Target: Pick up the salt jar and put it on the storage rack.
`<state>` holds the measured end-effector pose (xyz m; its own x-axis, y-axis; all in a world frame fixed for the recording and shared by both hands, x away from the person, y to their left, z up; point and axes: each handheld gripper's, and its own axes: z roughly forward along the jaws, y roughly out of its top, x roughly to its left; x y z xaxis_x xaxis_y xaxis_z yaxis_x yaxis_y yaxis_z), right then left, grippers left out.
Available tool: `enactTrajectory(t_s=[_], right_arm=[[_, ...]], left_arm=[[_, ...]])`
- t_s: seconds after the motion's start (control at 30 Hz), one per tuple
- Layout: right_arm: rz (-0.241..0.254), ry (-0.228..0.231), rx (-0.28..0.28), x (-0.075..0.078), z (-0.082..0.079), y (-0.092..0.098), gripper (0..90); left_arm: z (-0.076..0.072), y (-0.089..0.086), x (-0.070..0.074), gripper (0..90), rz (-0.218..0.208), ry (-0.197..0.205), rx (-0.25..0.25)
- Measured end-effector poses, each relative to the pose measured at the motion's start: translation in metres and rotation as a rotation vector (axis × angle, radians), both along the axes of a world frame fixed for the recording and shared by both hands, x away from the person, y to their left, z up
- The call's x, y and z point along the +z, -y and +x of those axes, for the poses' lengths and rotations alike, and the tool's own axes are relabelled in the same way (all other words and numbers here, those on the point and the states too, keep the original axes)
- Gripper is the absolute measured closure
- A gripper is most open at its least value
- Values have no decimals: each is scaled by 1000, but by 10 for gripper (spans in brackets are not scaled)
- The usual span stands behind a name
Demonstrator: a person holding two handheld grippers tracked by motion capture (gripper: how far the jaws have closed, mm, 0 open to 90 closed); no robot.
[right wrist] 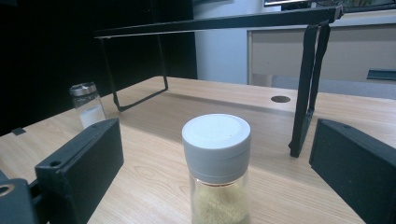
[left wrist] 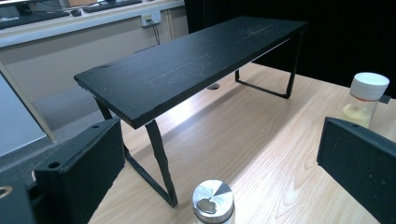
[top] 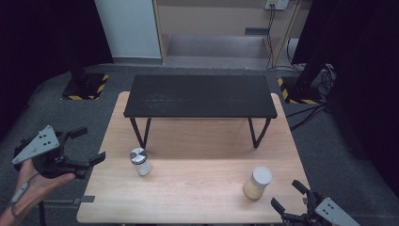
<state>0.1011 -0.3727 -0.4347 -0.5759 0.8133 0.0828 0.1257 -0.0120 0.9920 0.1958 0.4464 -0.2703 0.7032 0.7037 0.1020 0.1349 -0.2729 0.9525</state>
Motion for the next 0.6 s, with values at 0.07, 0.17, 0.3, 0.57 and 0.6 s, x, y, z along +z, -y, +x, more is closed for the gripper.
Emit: enactTrajectory(t_s=[0.07,0.17,0.3,0.57,0.6], right_arm=[[0,0,0,0,0,0,28],[4,3,-4,0,-1,0,25],[4,4,-4,0,-1,1,24],[5,10,-4,-1,-1,1,25],[5,11,-4,-1,-2,1,25]], left_arm=[[0,0,-1,0,-1,-1,0],[1,0,-1,0,2,-3,4],[1,-1,0,0,1,-7,7],[3,1,2,0,18,-13,9],[3,2,1,0,17,-15,10]])
